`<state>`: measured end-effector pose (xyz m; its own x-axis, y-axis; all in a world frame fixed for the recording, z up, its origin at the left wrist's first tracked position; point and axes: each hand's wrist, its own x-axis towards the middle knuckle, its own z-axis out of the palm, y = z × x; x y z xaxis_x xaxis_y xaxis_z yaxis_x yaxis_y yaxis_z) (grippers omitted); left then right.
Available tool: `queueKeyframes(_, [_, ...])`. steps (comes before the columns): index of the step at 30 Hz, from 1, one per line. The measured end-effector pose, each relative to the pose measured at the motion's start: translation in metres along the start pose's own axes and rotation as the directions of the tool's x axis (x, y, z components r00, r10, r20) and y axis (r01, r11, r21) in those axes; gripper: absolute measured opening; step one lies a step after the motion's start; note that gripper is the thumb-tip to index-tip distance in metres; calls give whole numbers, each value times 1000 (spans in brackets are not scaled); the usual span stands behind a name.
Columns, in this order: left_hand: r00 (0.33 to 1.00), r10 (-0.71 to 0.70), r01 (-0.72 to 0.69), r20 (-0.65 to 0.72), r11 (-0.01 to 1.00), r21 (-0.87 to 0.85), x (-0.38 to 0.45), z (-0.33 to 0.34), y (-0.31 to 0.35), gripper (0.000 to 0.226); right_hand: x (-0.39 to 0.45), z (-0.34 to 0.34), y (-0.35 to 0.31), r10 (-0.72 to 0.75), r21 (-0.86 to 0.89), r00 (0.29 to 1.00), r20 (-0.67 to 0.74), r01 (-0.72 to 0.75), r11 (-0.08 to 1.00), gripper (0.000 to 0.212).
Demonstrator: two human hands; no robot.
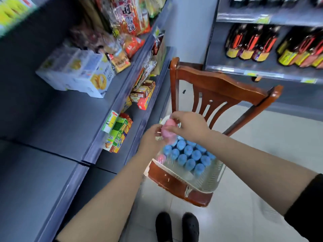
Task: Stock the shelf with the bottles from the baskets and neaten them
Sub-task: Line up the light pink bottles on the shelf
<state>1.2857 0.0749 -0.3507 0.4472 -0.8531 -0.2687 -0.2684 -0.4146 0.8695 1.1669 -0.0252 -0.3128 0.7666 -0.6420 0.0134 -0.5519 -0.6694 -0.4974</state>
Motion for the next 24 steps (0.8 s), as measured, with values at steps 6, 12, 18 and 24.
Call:
queueKeyframes(6, [972,206,-211,-112,977,-36,-32,-50,61,36,6,-76,-59,-140,-40,981,-132,136,990,32])
queueKeyframes(12, [916,325,-349,-234,934,-70,-69,-93,111,31,4,-132,-120,-184,44,948,-259,202,978,31])
queueKeyframes(18, [834,431,-478,-344,876,-60,-115,-142,158,33,-2,-184,-194,-261,100,885,-385,322,942,27])
queueKeyframes(24, [718,498,-547,-486,836,49,-164,-199,194,32,2,-219,-266,-374,188,810,-452,496,848,29])
